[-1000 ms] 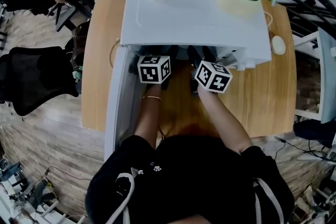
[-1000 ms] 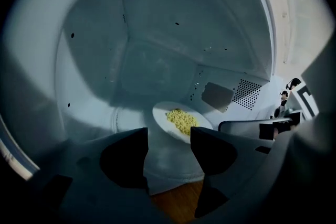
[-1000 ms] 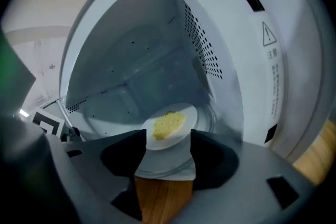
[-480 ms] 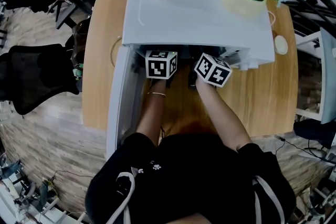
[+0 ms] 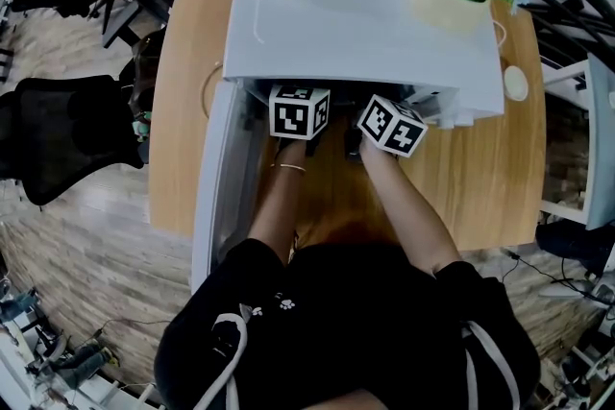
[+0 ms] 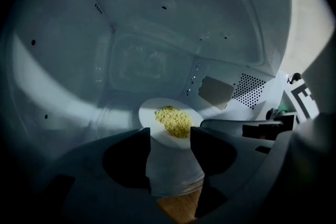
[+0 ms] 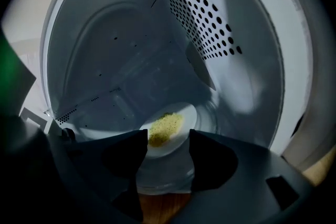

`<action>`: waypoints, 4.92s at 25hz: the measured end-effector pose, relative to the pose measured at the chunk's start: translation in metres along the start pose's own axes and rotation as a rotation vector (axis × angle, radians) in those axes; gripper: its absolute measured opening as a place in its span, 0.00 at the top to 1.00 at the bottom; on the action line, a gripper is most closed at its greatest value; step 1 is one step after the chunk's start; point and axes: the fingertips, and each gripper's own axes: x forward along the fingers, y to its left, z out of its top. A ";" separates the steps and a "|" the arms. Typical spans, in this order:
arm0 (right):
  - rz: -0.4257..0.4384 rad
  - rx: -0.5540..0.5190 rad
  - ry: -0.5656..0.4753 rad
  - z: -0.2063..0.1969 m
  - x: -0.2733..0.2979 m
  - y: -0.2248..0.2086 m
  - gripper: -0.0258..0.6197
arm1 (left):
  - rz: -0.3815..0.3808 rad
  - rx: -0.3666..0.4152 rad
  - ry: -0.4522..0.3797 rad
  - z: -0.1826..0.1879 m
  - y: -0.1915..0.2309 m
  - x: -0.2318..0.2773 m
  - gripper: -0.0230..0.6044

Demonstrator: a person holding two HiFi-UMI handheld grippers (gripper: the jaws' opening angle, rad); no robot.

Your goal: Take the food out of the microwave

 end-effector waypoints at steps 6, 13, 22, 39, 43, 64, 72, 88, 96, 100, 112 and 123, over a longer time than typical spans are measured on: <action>0.006 0.008 0.007 -0.001 -0.002 -0.002 0.61 | -0.016 -0.012 -0.011 0.000 -0.003 -0.001 0.60; 0.006 -0.014 0.005 -0.001 -0.007 0.002 0.64 | -0.064 -0.006 -0.015 0.001 -0.011 -0.005 0.60; 0.003 -0.273 -0.003 0.007 -0.010 0.015 0.63 | 0.034 -0.007 -0.022 0.005 0.012 -0.008 0.60; -0.051 -0.425 0.093 -0.001 0.003 0.007 0.60 | 0.184 -0.032 0.077 0.002 0.035 0.006 0.61; -0.053 -0.391 0.109 -0.004 0.004 0.003 0.60 | 0.148 -0.046 0.086 0.000 0.029 0.007 0.71; -0.040 -0.404 0.167 -0.025 -0.019 0.000 0.61 | 0.132 -0.094 0.073 -0.026 0.011 -0.020 0.73; -0.026 -0.393 0.171 -0.031 -0.028 0.002 0.61 | 0.135 -0.077 0.069 -0.035 0.001 -0.029 0.73; -0.009 -0.313 0.150 -0.039 -0.053 0.001 0.61 | 0.114 -0.117 0.043 -0.047 -0.019 -0.049 0.73; -0.013 -0.292 0.143 -0.040 -0.060 -0.003 0.61 | 0.090 -0.158 0.029 -0.054 -0.023 -0.055 0.73; -0.020 -0.190 0.108 -0.036 -0.063 -0.015 0.60 | 0.092 -0.170 0.024 -0.055 -0.021 -0.060 0.73; 0.083 0.208 0.082 -0.050 -0.062 -0.014 0.67 | 0.001 -0.460 -0.051 -0.065 -0.030 -0.058 0.73; 0.161 0.350 0.033 -0.045 -0.069 -0.007 0.84 | -0.058 -0.581 -0.089 -0.065 -0.040 -0.059 0.81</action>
